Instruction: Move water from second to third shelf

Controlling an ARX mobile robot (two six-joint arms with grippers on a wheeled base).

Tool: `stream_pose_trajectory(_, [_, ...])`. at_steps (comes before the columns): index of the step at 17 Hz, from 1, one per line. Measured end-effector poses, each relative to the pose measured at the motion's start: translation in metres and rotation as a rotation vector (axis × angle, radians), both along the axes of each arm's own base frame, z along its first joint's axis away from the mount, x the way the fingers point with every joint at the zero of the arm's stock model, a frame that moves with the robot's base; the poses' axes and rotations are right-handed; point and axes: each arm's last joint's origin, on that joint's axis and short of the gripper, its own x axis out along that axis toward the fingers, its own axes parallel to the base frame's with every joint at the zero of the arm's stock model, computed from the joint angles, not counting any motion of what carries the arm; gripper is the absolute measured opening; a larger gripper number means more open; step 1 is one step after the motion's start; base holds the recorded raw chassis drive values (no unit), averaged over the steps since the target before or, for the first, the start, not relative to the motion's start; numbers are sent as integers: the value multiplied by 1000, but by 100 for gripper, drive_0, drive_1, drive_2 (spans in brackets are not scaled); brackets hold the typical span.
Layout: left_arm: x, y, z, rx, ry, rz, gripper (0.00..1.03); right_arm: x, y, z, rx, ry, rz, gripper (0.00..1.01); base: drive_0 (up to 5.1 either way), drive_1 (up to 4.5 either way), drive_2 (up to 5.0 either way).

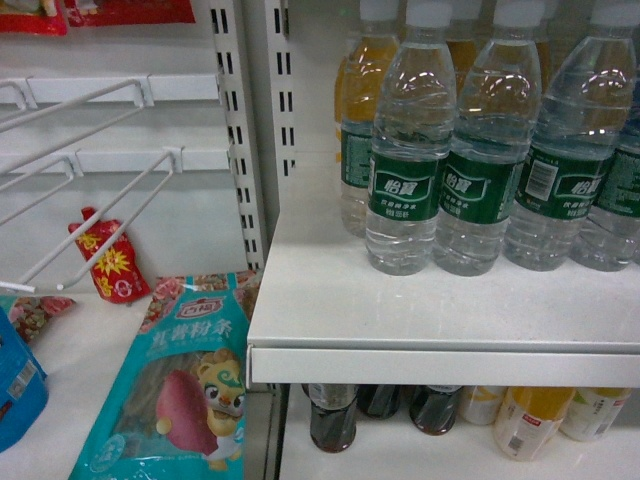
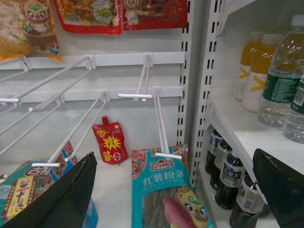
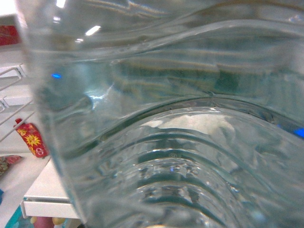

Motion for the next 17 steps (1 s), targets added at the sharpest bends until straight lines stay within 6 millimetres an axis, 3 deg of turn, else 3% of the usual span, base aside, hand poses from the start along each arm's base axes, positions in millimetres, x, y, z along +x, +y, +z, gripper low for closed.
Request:
stream_pose_trajectory(9, [0,0,0,0,0,0,98,59,-1,-56,-9,139,-22,40,0,0,0])
stream_pose_trajectory(17, [0,0,0,0,0,0,98,115,24,-62,-79,113,7,40,0,0,0])
